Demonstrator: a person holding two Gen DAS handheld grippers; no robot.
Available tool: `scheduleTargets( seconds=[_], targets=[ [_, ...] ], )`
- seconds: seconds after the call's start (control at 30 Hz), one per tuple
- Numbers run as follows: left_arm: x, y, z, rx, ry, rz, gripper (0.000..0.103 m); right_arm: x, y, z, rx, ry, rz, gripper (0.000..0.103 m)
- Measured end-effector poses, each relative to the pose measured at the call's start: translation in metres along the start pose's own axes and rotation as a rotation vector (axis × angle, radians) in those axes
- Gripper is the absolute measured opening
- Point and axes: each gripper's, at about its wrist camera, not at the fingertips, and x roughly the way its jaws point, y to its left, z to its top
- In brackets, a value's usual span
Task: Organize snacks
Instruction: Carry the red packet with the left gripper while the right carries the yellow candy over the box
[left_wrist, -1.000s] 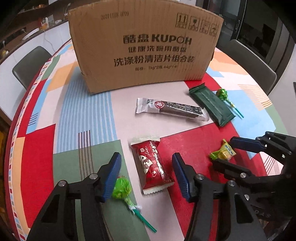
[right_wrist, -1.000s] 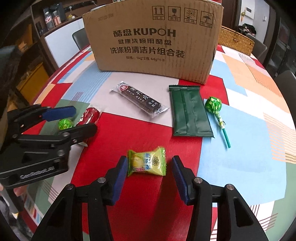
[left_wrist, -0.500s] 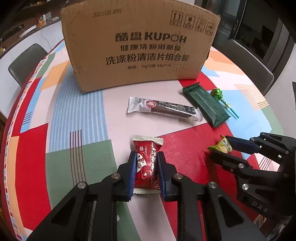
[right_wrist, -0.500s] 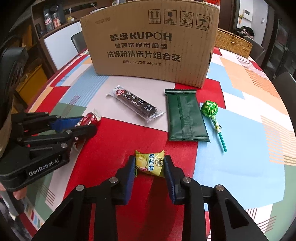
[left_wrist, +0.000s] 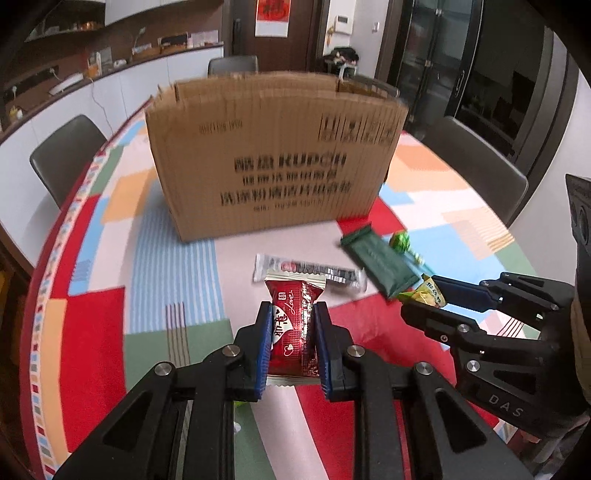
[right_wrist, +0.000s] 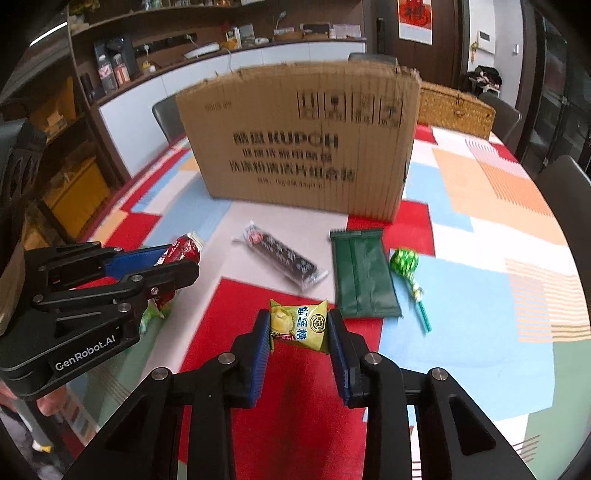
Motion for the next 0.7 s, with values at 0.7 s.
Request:
scheduleTargets(
  seconds=[0.7],
  targets=[
    [-0.072, -0.001, 0.081, 0.046, -0.249, 0.052, 0.023, -0.067, -0.002, 0.081, -0.015, -0.267, 0.007, 0.032]
  ],
)
